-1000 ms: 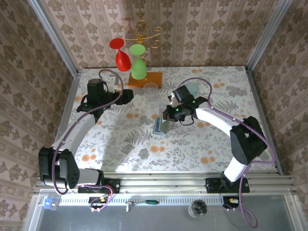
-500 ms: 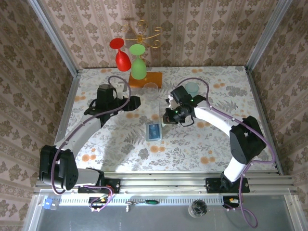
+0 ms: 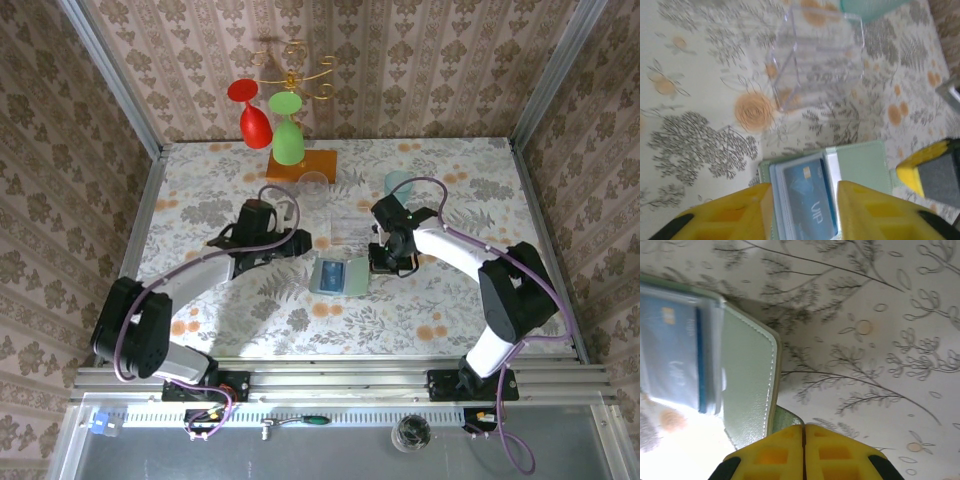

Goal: Take the credit cards out of the card holder

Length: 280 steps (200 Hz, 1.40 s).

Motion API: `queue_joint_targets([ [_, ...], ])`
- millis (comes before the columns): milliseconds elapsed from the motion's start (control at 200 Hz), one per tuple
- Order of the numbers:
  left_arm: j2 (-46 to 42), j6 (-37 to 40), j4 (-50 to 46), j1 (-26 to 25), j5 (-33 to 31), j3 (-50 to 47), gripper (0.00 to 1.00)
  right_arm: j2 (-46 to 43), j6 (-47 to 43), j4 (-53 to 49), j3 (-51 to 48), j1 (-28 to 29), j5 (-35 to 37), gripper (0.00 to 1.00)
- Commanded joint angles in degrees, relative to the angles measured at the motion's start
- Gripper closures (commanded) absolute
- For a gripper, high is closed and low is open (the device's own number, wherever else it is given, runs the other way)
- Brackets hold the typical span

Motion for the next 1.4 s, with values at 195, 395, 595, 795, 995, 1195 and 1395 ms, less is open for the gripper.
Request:
queue_joint_targets([
  [195,7.31,-6.42,4.14,-2.02,4.01,-2.78,0.92,5.11,-0.58,4.75,-1.26,-0.65,0.5,1.0],
  [395,9.69,-7.87,4.2,-2.05,5.79,-4.29,1.0,7.86,-0.24,7.46,-1.5,-0.68,-2.34,1.0],
  [595,10.13,-10.27,4.22,-2.19,5.89,-7.01,1.0,8.56,0.67,8.94,-2.27,-0.46,-4.17,1.0],
  [795,11.18,-11.02,1.19,-2.7,5.26,-7.66,1.0,8.14,1.21,9.15,-3.14,0.45,-4.55,1.0],
  [995,11.03,-11.54,-0.09,-4.22,5.71,-8.3,1.0,5.54,2.35,9.07,-5.81,1.16,-3.59,1.0],
  [1195,9.84,-11.58,-2.78,-5.05,4.46,-8.06,1.0,2.66,3.1,7.7,-7.36,1.34,-1.42,1.0],
  [1395,11.45,-11.43,-5.51,-5.18,3.95,-7.25,1.0,1.31,2.18,4.73,-7.45,1.36,4.93,1.0],
])
